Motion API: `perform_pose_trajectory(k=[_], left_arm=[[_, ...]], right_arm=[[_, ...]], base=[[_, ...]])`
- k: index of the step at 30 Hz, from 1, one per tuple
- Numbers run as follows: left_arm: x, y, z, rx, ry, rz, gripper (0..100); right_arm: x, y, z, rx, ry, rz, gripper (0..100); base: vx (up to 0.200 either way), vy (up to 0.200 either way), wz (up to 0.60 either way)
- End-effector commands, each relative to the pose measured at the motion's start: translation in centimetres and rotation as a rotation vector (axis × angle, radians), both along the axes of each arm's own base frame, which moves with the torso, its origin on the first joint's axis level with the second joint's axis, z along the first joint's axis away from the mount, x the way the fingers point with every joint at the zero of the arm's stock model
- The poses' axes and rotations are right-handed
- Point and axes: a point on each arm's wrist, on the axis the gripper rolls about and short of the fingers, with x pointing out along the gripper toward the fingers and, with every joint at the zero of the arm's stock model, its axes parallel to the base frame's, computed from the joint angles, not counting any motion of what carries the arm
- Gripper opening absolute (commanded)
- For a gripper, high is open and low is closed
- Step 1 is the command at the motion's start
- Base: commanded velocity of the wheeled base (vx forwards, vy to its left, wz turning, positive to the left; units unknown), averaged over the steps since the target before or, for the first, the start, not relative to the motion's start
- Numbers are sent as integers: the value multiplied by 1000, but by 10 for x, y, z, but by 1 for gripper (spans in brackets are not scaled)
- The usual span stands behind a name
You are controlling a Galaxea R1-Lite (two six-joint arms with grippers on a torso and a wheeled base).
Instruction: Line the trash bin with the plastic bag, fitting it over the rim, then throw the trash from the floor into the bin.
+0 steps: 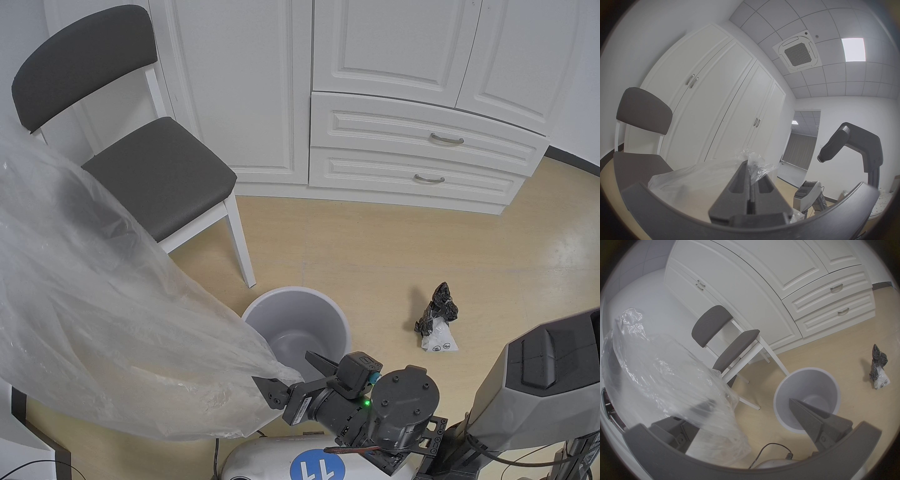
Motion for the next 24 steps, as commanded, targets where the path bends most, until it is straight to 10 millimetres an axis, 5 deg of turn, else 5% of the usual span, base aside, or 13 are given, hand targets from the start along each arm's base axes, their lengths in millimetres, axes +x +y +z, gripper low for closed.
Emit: perform_pose_trajectory(k=[1, 2, 3, 12, 24], left_arm=[[1, 0, 0, 1, 4, 0, 0], [1, 0, -1, 2, 5, -1, 0], [1, 0, -1, 2, 5, -1, 0], [7, -4, -9, 25, 50, -4, 0], [34, -17, -39, 138, 271, -7, 0]], right_arm=[[0, 0, 2, 16, -10, -3, 100], [0, 0, 3, 16, -12, -3, 100], [0, 0, 3, 18, -11, -3, 0], [7, -8, 14, 32, -39, -34, 0], [22, -43, 57, 13, -177, -137, 0]], base=[[0, 0, 0], [0, 0, 0], [0, 0, 0], [0, 0, 0], [0, 0, 0]])
